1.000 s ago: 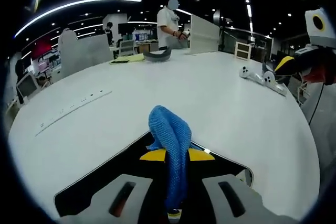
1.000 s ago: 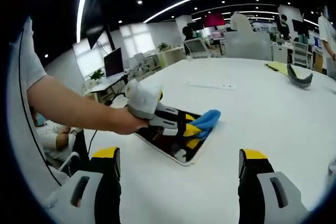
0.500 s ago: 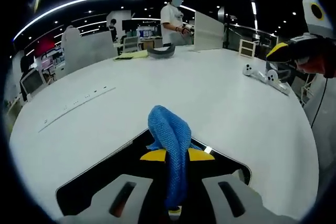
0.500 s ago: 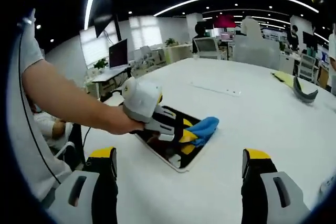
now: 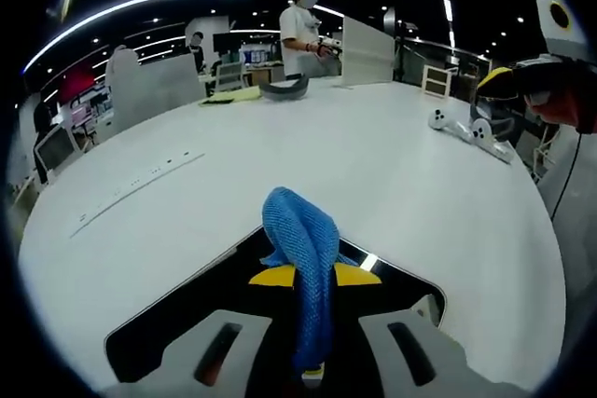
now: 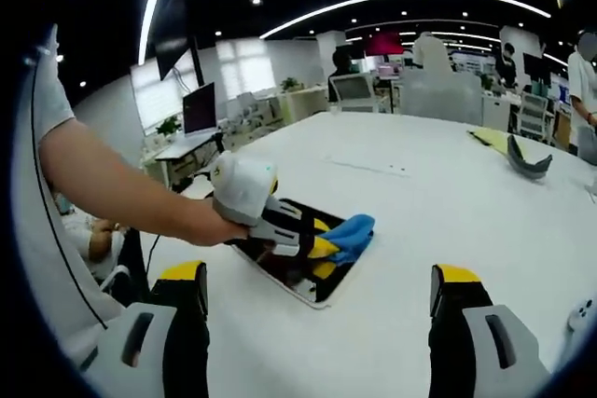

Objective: Wipe the mirror surface with the cleaning cloth until all visible marks leave the cleaned area.

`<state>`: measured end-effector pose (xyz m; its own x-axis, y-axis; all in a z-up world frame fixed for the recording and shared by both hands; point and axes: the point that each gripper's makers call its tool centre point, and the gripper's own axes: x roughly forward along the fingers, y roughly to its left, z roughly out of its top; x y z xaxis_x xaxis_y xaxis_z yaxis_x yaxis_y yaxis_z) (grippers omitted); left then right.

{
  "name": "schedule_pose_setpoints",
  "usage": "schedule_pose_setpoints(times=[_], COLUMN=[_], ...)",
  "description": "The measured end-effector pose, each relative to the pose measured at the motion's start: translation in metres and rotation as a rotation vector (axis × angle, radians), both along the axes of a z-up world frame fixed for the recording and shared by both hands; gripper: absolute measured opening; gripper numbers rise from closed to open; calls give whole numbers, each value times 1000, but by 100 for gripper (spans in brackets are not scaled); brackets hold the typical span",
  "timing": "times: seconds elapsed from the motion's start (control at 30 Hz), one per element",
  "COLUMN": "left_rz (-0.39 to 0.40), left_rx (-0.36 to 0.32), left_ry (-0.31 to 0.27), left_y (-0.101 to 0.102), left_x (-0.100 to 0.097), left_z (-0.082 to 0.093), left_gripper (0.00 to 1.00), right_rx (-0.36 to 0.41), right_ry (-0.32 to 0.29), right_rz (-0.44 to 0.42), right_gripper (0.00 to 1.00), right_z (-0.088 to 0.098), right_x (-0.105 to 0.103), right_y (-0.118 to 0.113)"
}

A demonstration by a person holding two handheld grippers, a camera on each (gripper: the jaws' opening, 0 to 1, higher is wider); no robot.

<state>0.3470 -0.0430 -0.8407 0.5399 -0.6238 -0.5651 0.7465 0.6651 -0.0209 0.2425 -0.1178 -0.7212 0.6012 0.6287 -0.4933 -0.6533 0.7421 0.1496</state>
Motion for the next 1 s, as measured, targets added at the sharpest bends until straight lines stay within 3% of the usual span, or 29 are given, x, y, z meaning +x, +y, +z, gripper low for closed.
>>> schedule_pose_setpoints(times=[0.57,1.0], left_rz=[27,34], left_rx=[16,34], left_ry=[10,12], left_y=[31,45], left_x=[-11,-12], left_z=[-1,0], left_gripper=[10,10], right_rx=[11,17], right_ry=[16,19], right_rz=[24,6], right_gripper=[100,100], right_z=[1,3], right_x=[-7,-10], right_y=[16,16])
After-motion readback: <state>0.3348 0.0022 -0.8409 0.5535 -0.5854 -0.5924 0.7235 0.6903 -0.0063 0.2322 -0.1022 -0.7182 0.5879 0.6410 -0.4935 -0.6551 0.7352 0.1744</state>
